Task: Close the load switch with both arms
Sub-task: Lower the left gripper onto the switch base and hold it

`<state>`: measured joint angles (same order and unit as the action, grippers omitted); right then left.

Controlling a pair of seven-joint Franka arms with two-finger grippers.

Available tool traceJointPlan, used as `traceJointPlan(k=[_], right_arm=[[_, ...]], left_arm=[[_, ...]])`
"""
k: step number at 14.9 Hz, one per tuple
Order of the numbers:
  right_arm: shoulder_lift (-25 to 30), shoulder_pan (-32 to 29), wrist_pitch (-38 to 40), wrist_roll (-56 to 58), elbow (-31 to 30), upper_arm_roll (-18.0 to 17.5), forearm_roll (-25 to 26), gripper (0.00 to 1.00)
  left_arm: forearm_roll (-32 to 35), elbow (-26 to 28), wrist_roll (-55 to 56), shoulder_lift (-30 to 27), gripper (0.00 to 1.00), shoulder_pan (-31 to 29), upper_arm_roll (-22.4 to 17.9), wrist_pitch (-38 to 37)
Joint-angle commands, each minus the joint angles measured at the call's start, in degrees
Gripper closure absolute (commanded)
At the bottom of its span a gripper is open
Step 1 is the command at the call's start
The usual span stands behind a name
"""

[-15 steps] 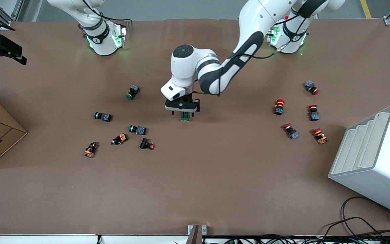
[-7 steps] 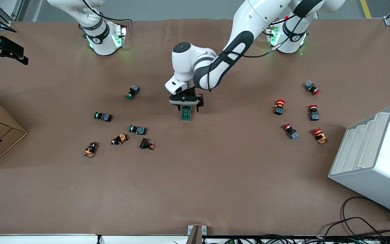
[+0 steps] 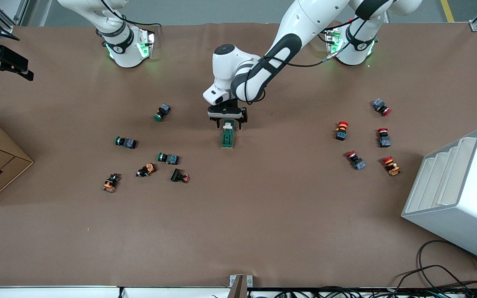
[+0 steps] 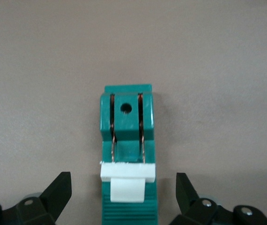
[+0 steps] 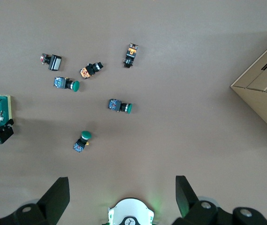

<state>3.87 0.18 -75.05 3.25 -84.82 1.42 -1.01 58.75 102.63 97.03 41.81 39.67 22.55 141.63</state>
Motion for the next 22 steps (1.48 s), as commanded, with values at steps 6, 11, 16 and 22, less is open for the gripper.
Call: traceJointPlan(k=[6, 11, 16, 22], right_arm=[[-1.41, -0.62, -1.59, 0.00, -0.26, -0.10, 0.05, 0.00], [-3.52, -0.80, -2.03, 0.18, -0.17, -0.10, 0.40, 0.00], [-8.53, -1.41, -4.57, 0.18, -0.17, 0.25, 0.75, 0.00], [-12.40, -2.29, -8.36, -0.43, -0.25, 0.25, 0.49, 0.00]], left_arm=[[8.57, 3.27, 10.98, -1.12, 0.01, 2.34, 0.04, 0.92], [15.51, 4.59, 17.13, -0.77, 0.01, 2.52, 0.04, 1.01], [20.09, 4.59, 20.12, -0.42, 0.01, 2.60, 0.04, 0.92], [28.68, 5.03, 26.18, 0.64, 0.01, 3.57, -0.13, 0.22]])
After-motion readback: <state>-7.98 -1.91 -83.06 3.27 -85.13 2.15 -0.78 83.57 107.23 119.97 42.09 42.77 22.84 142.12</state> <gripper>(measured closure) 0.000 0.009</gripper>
